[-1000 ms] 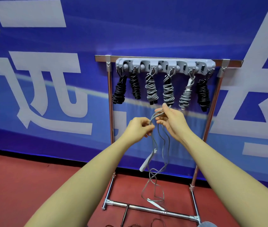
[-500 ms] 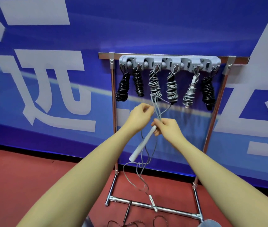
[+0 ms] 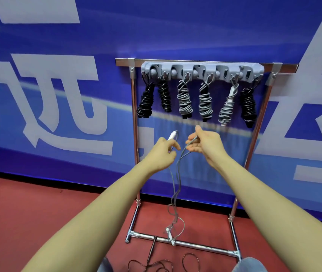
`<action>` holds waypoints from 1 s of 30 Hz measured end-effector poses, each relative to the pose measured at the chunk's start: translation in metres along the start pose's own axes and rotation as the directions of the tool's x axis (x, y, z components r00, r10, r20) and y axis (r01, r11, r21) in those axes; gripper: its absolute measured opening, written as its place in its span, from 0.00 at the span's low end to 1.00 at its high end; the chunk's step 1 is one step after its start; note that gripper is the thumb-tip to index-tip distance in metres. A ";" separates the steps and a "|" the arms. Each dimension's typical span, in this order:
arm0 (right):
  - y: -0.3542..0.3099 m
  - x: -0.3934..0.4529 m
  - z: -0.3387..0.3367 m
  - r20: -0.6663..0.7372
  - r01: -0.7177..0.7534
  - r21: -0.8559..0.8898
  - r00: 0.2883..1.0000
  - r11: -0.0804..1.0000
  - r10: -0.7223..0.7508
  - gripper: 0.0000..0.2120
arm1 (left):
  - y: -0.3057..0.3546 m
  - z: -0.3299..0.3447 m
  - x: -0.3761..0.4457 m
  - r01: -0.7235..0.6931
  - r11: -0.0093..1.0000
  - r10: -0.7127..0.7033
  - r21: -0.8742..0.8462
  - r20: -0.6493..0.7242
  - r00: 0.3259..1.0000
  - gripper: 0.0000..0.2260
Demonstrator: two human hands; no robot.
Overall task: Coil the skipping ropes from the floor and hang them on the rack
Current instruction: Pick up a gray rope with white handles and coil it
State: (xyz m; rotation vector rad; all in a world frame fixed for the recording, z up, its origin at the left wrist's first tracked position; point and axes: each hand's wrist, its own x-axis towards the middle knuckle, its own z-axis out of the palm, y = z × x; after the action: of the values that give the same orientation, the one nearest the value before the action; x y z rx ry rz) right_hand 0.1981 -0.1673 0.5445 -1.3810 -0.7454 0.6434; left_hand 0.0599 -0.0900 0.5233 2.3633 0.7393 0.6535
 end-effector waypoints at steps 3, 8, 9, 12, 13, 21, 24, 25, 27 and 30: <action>-0.014 0.005 0.002 -0.024 0.011 0.214 1.000 0.977 -0.006 0.21 | -0.004 0.011 -0.005 0.040 0.998 -0.034 -0.047 0.120 0.992 0.03; -0.030 0.006 -0.002 -0.001 0.047 0.311 0.999 0.949 -0.049 0.22 | 0.002 0.012 0.000 0.160 0.956 -0.171 -0.247 -0.024 0.985 0.11; -0.028 0.005 -0.005 0.018 0.045 0.250 0.999 0.967 -0.051 0.22 | 0.004 0.009 0.003 0.174 0.942 -0.194 -0.288 -0.044 0.980 0.11; -0.007 -0.003 -0.015 0.106 0.022 -0.056 0.994 0.998 -0.016 0.16 | 0.017 -0.002 0.011 0.157 0.898 -0.213 -0.411 -0.092 0.973 0.10; 0.004 -0.006 -0.016 0.158 0.030 -0.176 0.987 0.984 -0.001 0.12 | 0.023 -0.007 0.014 0.139 0.896 -0.201 -0.421 -0.106 0.974 0.11; 0.025 -0.016 0.005 0.240 0.065 -0.179 0.971 0.982 -0.021 0.07 | 0.054 -0.029 0.026 0.105 0.900 -0.178 -0.422 -0.138 0.974 0.12; 0.007 -0.011 0.006 0.099 0.058 0.028 0.993 0.998 -0.061 0.07 | 0.038 -0.022 0.018 0.205 0.869 -0.256 -0.451 -0.056 0.965 0.08; 0.003 -0.008 0.004 0.071 0.062 0.079 0.995 0.995 -0.068 0.07 | 0.031 -0.018 0.013 0.243 0.881 -0.273 -0.407 -0.016 0.962 0.08; -0.007 -0.005 0.003 0.032 0.065 0.174 0.997 0.983 -0.071 0.07 | 0.017 -0.010 0.004 0.284 0.917 -0.276 -0.281 0.071 0.959 0.12; -0.019 -0.002 0.003 -0.015 0.072 0.314 0.997 0.947 -0.071 0.08 | 0.007 -0.003 -0.006 0.256 0.936 -0.222 -0.239 0.161 0.962 0.09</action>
State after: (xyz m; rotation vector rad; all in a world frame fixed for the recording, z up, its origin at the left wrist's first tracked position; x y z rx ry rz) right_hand 0.1943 -0.1683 0.5634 -1.0571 -0.6550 0.6711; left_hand 0.0566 -0.0973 0.5285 2.0162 0.8143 0.4530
